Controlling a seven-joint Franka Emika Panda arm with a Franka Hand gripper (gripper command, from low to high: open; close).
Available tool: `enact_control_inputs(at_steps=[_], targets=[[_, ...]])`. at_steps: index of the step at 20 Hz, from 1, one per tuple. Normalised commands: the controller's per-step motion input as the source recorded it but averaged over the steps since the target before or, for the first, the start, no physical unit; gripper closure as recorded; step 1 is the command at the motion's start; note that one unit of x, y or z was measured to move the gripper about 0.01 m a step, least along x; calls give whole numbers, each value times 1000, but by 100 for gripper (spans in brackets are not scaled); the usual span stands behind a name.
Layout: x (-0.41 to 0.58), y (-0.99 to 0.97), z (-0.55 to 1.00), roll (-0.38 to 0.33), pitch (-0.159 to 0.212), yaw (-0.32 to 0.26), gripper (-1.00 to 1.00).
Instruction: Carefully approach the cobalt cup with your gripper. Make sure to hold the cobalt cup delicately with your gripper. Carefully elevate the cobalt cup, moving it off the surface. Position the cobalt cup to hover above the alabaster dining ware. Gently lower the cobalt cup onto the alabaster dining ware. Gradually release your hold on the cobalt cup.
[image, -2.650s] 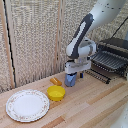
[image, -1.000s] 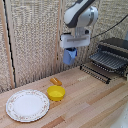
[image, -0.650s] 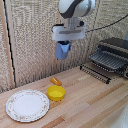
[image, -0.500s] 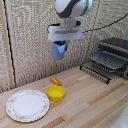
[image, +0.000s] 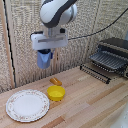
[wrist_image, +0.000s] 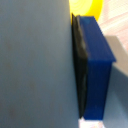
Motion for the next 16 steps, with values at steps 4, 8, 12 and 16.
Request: enact_control_inputs(at_steps=[4,8,12,16], targets=[[0,977,-367,-21,9,0,100],[79,752,-486,-85,23,1,100],[154,399,-526,-138,9,1,100],[241,303,-477,-118,0,1,100]])
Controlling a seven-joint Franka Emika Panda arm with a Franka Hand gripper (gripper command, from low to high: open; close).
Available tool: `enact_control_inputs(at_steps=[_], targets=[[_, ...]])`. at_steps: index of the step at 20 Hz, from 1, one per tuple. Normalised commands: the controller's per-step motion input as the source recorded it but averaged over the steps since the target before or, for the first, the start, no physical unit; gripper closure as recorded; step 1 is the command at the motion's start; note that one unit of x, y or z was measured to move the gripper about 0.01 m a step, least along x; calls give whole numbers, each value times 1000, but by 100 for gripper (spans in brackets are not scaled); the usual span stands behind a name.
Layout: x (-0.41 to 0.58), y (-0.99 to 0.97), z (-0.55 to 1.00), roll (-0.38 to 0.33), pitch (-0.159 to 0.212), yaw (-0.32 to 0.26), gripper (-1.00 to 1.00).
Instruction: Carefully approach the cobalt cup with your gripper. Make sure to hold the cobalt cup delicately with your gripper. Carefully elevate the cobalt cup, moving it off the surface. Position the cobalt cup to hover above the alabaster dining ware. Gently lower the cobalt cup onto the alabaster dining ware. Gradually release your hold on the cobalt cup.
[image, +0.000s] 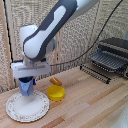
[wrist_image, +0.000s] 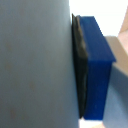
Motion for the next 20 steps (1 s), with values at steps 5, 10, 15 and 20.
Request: enact_control_inputs(at_steps=[5,10,15,20], targets=[[267,182,-377,-85,0,8,100],[249,103,-171,-51,14,11,100],[139,114,162,-8,100,-32,-100],[127,5,667,0,86,-30,-100]])
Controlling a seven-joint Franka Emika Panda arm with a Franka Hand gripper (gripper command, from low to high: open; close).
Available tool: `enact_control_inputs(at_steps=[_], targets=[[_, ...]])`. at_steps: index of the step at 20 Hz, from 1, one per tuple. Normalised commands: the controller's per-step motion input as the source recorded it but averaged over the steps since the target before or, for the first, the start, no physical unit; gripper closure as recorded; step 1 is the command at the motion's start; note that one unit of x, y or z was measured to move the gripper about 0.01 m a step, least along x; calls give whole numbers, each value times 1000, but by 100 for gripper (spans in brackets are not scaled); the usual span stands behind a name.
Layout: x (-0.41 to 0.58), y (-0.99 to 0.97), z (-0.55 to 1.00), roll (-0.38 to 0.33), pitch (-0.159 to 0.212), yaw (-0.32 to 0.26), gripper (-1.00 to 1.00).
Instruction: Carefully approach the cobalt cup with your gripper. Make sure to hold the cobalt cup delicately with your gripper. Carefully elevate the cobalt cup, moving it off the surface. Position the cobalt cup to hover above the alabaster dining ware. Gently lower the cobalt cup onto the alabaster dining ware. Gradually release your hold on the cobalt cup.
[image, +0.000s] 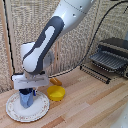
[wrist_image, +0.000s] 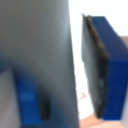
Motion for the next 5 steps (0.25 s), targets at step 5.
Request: enact_control_inputs(at_steps=[5], targets=[[161,-29,876,13,20,56,-100]])
